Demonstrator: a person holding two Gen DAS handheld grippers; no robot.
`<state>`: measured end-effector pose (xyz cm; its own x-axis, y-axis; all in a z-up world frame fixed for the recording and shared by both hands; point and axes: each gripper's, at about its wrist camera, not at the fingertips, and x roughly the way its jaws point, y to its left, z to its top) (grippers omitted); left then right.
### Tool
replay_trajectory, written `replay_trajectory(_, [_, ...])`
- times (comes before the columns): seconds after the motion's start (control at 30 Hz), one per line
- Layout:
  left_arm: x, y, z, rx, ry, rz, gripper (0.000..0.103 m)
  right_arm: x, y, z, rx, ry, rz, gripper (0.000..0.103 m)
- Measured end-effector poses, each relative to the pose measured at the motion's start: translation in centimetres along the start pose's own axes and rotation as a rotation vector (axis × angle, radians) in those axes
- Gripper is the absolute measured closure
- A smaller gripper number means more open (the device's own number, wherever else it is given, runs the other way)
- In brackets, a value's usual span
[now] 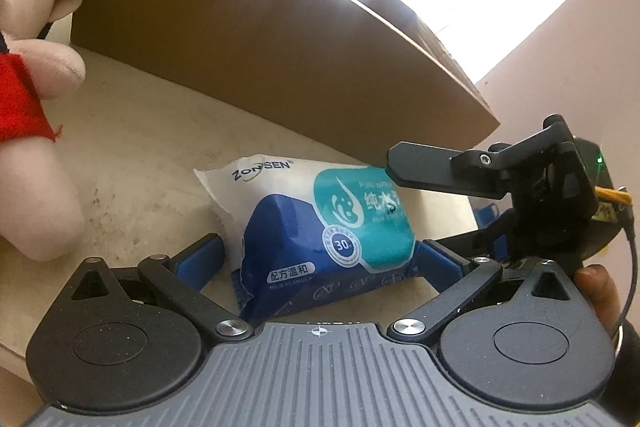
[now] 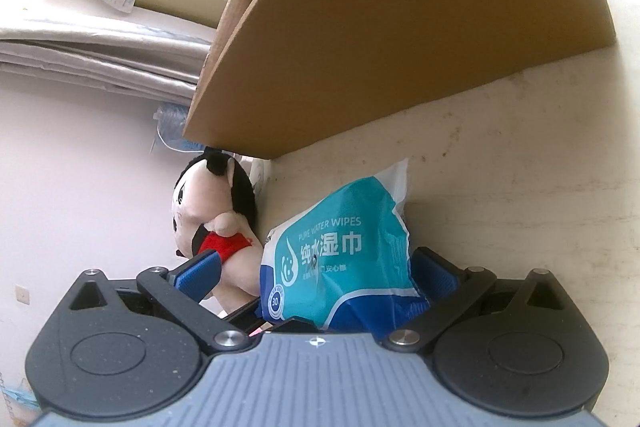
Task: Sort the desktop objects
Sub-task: 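Move the left gripper down around the blue-and-white wet-wipes pack, then close the left gripper on the wipes pack while the right gripper presses its top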
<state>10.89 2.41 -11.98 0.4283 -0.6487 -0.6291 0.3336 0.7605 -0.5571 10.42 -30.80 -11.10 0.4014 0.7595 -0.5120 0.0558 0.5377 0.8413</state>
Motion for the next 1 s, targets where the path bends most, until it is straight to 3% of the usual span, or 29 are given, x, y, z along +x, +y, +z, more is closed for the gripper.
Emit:
replay_trajectory(0.67, [0.09, -0.2, 0.85, 0.037, 0.05, 0.027, 0.0, 0.07, 0.3, -0.73, -0.051, -0.022, 0.0, 0.0])
replay_trajectory(1.0, [0.38, -0.74, 0.6, 0.058, 0.052, 0.055, 0.0, 0.2, -0.04, 0.01, -0.003, 0.007, 0.005, 0.0])
